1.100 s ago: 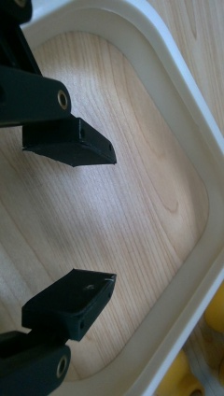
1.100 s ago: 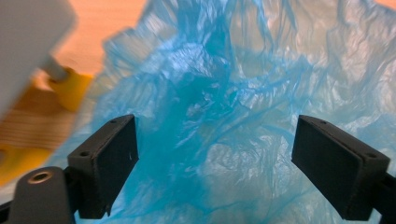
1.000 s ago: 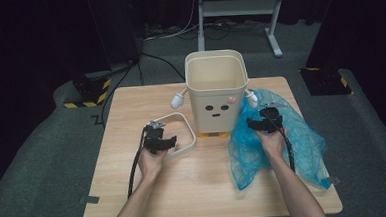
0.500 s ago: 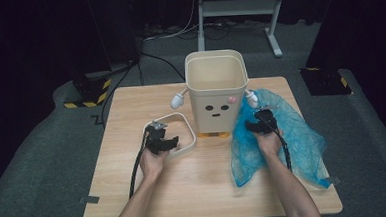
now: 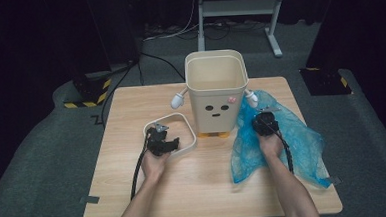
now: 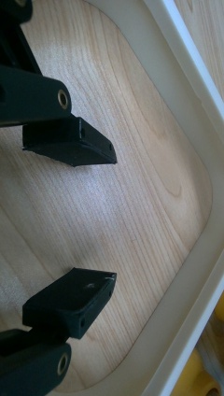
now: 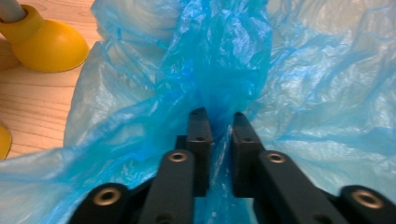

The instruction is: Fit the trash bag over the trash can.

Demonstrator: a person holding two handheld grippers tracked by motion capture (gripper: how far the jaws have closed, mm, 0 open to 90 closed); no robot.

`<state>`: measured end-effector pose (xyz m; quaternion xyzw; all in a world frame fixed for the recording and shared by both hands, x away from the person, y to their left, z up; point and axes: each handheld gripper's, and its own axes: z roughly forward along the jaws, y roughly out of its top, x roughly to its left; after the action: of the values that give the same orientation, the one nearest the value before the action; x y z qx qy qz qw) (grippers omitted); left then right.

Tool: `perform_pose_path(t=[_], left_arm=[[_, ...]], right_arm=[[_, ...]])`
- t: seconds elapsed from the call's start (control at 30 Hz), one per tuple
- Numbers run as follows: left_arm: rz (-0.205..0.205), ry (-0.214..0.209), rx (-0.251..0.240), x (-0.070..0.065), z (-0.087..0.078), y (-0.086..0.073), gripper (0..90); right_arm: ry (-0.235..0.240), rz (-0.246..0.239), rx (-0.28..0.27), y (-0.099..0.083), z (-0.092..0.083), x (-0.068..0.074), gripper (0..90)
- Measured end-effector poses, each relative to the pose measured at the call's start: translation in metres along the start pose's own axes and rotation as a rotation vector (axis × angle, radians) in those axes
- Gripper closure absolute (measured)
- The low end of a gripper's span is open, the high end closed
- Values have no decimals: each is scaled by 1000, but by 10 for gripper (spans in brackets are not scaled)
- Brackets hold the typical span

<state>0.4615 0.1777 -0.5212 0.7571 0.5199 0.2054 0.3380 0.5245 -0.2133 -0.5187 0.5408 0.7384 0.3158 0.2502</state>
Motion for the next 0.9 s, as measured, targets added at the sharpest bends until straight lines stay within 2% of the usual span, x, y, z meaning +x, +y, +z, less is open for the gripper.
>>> perform_pose_path(t=[0.23, 0.27, 0.37, 0.4, 0.57, 0.63, 0.83, 0.9], left_arm=[[28, 25, -15, -2, 1, -2, 385], [24, 29, -19, -2, 1, -3, 388], [23, 31, -21, -2, 1, -3, 390], [23, 30, -22, -2, 1, -3, 390], [25, 31, -24, -3, 1, -4, 395], [25, 30, -25, -3, 1, -4, 399], [25, 28, -26, -3, 1, -4, 401], [24, 31, -27, -3, 1, -4, 403]], right_arm=[[19, 36, -4, -1, -8, -3, 884], [25, 34, -18, 2, -16, -3, 886], [26, 20, -24, 4, -24, -4, 888], [29, 15, -32, 7, -31, -6, 888], [33, 28, -40, 12, -45, -11, 889], [57, 57, -47, 14, -57, -17, 889], [51, 84, -57, 16, -74, -30, 890], [50, 79, -58, 15, -76, -32, 890]])
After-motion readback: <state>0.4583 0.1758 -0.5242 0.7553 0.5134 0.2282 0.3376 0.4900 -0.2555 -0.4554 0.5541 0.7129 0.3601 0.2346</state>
